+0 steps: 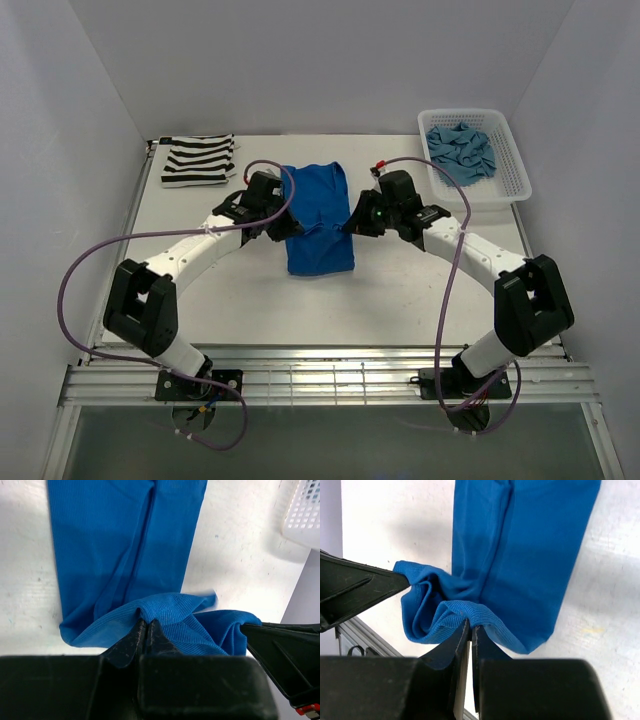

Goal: Fold and stack the tank tops
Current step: Fold the tank top

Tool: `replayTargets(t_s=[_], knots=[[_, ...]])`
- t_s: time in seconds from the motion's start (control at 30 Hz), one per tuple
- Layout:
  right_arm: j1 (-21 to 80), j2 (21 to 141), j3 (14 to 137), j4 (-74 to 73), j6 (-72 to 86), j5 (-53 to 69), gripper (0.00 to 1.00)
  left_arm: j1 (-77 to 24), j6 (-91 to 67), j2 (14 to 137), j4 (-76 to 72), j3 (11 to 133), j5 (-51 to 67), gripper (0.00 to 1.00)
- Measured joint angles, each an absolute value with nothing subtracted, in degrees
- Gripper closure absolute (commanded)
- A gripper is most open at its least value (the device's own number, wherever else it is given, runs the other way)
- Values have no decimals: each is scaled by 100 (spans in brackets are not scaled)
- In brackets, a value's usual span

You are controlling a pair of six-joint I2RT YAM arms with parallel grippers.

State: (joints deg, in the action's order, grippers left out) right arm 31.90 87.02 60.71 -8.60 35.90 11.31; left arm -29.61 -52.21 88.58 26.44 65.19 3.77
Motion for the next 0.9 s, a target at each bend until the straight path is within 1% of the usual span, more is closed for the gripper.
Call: replayTargets(t_s=[0.3,0.67,0.9], knots=[[2893,9583,6890,-895,3398,1369,92,-2499,-4866,9570,2436,6997,381,100],[2630,10464,7577,-954,3236,1584,92,-2276,-4630,10363,2272,7502,384,100],[2561,10973,7935,-1011,3188,1756,92,-2204,-4633,10464,2257,7507,360,100]])
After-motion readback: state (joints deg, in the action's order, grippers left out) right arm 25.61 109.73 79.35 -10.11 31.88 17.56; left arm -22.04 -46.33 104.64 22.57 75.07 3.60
